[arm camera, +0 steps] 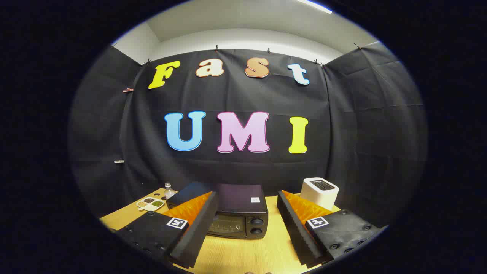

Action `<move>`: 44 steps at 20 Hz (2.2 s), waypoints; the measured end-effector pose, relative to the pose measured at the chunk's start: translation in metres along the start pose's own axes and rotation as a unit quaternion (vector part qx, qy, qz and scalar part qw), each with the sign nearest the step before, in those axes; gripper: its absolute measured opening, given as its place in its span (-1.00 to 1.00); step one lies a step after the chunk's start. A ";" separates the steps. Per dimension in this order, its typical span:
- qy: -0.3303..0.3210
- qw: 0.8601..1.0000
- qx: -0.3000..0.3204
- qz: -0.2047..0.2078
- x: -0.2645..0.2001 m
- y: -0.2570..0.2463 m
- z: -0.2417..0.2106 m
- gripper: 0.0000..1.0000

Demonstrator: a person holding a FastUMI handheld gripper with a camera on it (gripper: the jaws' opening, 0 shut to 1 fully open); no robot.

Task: Open the toaster oven, put the food inside, and close the toaster oven door.

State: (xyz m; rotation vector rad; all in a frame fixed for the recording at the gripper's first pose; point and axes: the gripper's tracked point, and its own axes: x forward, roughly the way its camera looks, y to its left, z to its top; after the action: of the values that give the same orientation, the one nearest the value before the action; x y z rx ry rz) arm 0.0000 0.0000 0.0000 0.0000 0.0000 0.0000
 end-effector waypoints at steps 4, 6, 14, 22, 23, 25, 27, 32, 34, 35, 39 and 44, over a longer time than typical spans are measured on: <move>0.010 1.000 -0.003 0.004 -0.005 0.009 -0.007 0.95; 0.012 1.000 -0.005 0.006 -0.005 0.013 -0.009 0.94; 0.024 1.000 -0.007 0.012 -0.005 0.033 -0.021 0.95; 0.054 0.998 0.001 0.012 0.012 0.053 -0.044 0.95; 0.064 0.998 0.006 0.010 0.018 0.056 -0.051 0.95; 0.083 0.996 0.016 0.005 0.031 0.062 -0.064 0.95; 0.099 0.995 0.020 0.001 0.049 0.069 -0.075 0.95; 0.116 0.993 0.021 -0.002 0.093 0.096 -0.088 1.00; 0.120 0.993 0.015 -0.002 0.108 0.108 -0.094 1.00; 0.123 0.992 0.012 -0.002 0.115 0.114 -0.098 1.00; 0.148 0.989 0.002 -0.001 0.131 0.133 -0.122 1.00; 0.181 0.983 -0.030 0.000 0.140 0.138 -0.159 1.00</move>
State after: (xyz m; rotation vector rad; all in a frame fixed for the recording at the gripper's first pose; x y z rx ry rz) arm 0.1396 0.1382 -0.1593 -0.0605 0.3650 0.0009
